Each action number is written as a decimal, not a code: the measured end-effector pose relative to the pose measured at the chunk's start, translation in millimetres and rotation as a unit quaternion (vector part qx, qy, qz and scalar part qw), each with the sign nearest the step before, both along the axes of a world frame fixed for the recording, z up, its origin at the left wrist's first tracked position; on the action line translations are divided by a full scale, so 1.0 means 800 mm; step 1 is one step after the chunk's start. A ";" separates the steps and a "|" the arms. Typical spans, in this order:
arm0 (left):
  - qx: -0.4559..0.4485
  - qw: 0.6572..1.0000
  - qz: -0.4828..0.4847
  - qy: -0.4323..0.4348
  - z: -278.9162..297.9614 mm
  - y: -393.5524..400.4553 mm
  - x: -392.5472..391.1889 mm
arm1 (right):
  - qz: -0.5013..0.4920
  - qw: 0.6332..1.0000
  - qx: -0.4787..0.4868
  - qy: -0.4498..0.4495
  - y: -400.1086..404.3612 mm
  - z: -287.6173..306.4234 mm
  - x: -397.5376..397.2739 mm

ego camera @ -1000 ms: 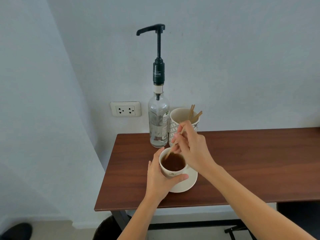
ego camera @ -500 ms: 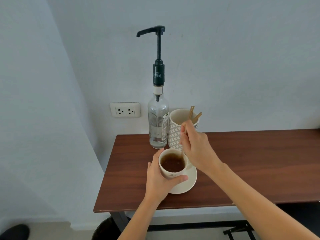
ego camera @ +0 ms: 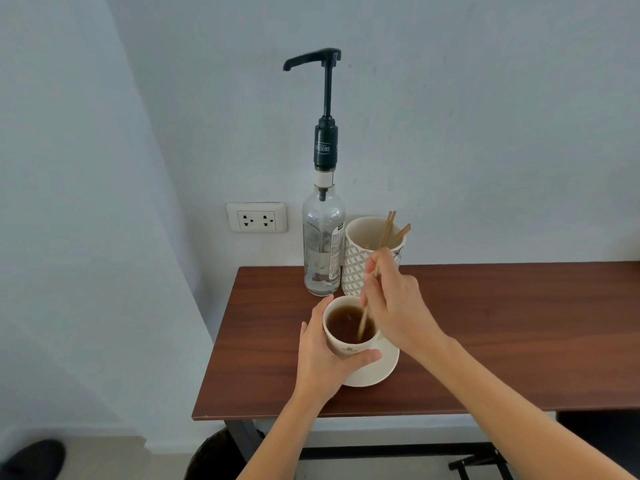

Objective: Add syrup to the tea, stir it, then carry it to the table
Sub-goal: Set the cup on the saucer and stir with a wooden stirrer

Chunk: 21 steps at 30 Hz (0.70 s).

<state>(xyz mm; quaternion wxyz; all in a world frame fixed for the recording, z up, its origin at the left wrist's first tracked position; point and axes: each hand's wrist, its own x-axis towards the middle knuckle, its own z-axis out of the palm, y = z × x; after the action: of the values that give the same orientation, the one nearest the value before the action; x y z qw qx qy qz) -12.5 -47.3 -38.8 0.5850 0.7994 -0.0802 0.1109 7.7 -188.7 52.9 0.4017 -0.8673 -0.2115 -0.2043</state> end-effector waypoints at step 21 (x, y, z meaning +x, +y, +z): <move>0.000 1.000 0.002 -0.002 -0.002 0.000 0.000 | -0.018 0.999 0.023 -0.020 -0.001 -0.011 0.011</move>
<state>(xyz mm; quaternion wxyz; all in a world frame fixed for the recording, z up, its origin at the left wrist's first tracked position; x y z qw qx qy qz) -12.4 -47.7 -40.1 0.5847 0.7993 -0.0797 0.1139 16.3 -189.4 43.9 0.4138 -0.8572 -0.1984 -0.2336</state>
